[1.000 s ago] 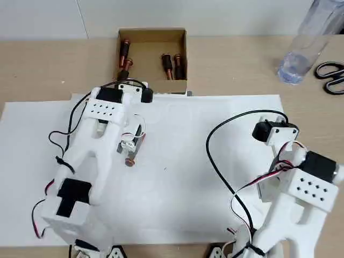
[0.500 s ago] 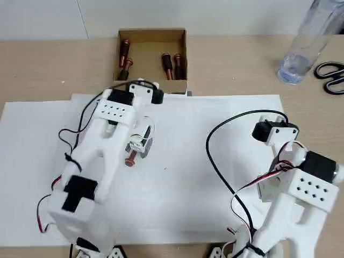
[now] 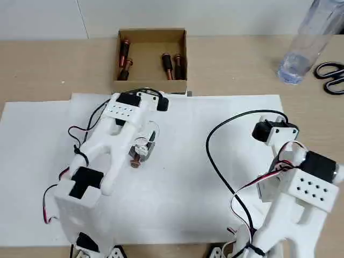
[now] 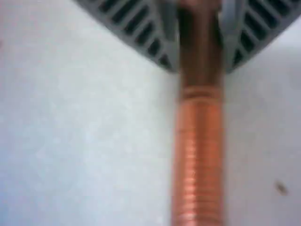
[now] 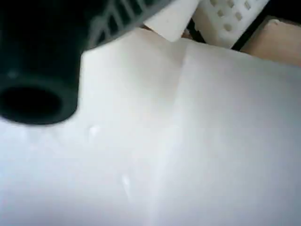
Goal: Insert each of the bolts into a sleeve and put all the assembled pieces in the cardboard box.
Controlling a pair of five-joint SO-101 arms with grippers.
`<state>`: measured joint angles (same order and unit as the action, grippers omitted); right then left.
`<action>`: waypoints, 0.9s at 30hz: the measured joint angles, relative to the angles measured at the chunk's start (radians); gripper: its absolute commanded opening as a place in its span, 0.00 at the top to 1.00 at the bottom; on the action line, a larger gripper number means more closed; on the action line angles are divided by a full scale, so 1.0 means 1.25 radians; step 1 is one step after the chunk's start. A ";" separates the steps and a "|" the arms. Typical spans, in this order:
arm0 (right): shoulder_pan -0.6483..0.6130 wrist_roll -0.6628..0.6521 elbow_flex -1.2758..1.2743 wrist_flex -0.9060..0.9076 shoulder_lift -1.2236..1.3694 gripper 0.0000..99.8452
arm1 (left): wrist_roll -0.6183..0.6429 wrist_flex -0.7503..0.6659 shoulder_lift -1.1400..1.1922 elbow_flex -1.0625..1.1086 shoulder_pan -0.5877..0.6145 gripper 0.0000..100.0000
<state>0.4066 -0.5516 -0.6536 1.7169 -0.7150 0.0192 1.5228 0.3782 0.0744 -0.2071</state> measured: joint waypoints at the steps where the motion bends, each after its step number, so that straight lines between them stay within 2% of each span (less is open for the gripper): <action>1: 0.000 0.000 0.000 0.000 0.000 1.00 | 0.000 0.000 0.000 0.000 0.000 1.00; 7: 0.000 0.000 0.000 0.000 0.000 1.00 | 0.000 0.004 0.001 -0.005 0.001 1.00; 9: 0.000 0.000 0.000 0.000 0.000 1.00 | 0.000 0.025 0.004 -0.023 0.002 1.00; 13: 0.000 0.000 0.000 0.000 0.000 1.00 | 0.007 0.135 0.007 -0.092 0.007 1.00; 19: 0.000 0.000 0.000 0.000 0.000 1.00 | 0.038 0.161 -0.004 -0.161 0.025 1.00; 23: 0.000 0.000 0.000 0.000 0.000 1.00 | 0.098 0.161 -0.043 -0.162 0.029 1.00; 27: 0.000 0.000 0.000 0.000 0.000 1.00 | 0.238 0.161 -0.056 -0.162 0.045 1.00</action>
<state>0.4066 -0.5516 -0.6536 1.7169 -0.7150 0.3168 1.7238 0.3076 -0.1281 -0.1504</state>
